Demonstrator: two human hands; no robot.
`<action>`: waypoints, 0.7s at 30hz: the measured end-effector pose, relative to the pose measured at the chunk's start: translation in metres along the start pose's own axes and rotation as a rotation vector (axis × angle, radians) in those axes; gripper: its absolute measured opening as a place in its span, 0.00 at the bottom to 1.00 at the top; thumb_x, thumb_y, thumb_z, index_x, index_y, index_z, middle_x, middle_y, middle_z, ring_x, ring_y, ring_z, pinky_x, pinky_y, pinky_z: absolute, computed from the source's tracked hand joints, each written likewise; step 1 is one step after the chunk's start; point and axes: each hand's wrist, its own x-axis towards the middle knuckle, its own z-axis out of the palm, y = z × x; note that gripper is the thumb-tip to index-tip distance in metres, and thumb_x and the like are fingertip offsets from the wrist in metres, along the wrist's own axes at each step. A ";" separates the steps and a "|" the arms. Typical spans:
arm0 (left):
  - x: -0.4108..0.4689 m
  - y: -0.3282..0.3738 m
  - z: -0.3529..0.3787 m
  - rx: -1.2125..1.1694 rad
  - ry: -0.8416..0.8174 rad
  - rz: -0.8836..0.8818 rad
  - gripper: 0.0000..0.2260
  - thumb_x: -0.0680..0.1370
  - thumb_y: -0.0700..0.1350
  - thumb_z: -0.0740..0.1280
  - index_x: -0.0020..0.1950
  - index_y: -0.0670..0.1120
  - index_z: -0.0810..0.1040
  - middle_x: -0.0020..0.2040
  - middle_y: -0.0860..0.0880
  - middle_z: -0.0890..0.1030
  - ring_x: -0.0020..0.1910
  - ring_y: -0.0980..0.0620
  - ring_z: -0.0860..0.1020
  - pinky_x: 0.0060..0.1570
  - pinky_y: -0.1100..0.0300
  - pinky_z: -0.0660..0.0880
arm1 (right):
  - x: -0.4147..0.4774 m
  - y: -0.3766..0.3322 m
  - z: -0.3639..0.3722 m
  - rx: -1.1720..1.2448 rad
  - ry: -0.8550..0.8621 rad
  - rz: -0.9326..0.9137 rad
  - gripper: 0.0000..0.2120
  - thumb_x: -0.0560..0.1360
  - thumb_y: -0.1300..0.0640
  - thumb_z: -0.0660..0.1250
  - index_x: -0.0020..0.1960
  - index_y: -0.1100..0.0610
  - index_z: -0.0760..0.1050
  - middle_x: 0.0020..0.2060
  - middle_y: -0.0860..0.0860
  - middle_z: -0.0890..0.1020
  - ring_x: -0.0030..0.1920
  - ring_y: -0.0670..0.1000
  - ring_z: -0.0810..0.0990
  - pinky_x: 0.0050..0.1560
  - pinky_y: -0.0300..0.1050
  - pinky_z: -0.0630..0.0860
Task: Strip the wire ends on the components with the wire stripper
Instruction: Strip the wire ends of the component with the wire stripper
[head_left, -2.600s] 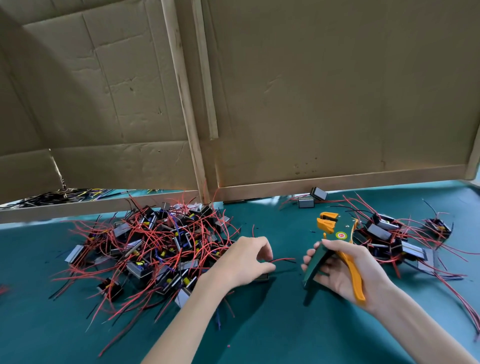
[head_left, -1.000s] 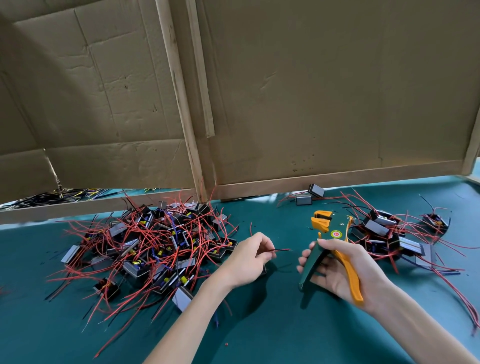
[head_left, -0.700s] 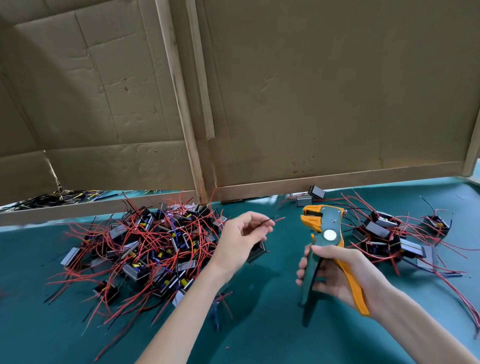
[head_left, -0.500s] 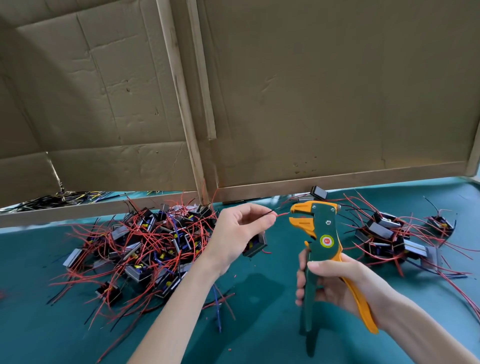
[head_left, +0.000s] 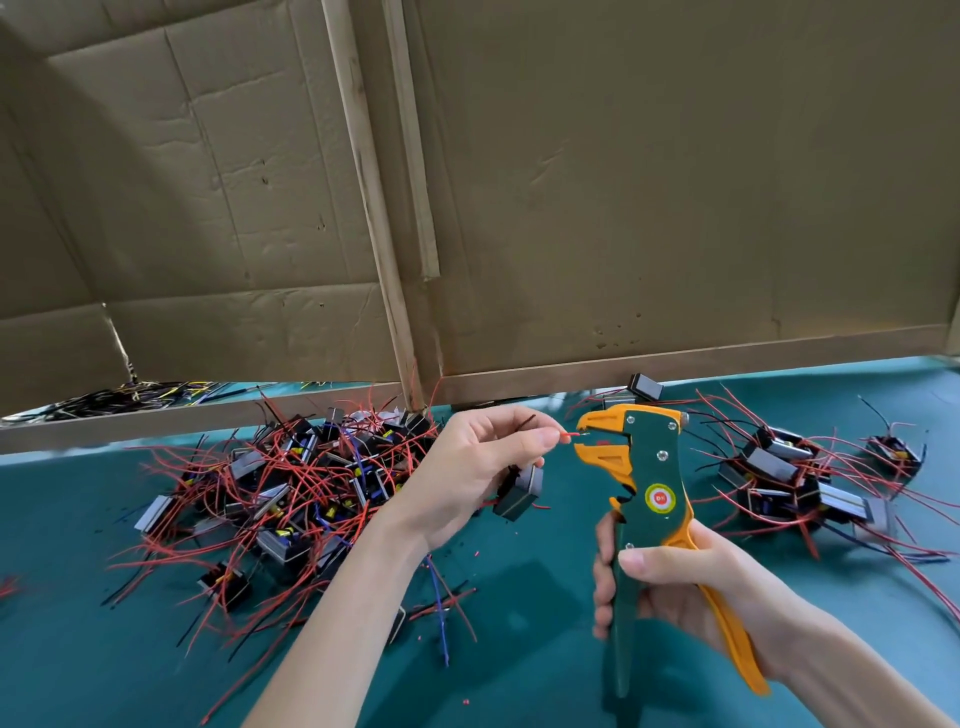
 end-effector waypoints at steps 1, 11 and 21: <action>0.000 -0.001 0.000 0.047 0.000 -0.001 0.04 0.74 0.43 0.71 0.40 0.49 0.83 0.35 0.50 0.75 0.33 0.57 0.69 0.40 0.66 0.66 | 0.000 0.000 0.000 -0.001 -0.006 -0.006 0.12 0.69 0.59 0.77 0.48 0.63 0.77 0.40 0.65 0.79 0.41 0.63 0.80 0.48 0.61 0.77; 0.000 0.000 0.001 0.134 0.007 -0.021 0.06 0.76 0.43 0.69 0.39 0.49 0.81 0.31 0.57 0.76 0.30 0.61 0.71 0.31 0.74 0.66 | -0.003 0.002 -0.004 -0.078 -0.015 -0.025 0.11 0.72 0.59 0.75 0.49 0.63 0.77 0.40 0.64 0.79 0.42 0.64 0.80 0.49 0.61 0.77; 0.000 -0.004 0.000 0.098 -0.033 -0.013 0.06 0.68 0.47 0.71 0.41 0.46 0.80 0.34 0.55 0.79 0.36 0.57 0.73 0.40 0.68 0.71 | -0.006 0.000 -0.001 -0.105 0.013 -0.020 0.13 0.70 0.58 0.77 0.49 0.63 0.77 0.40 0.66 0.79 0.42 0.65 0.80 0.48 0.60 0.77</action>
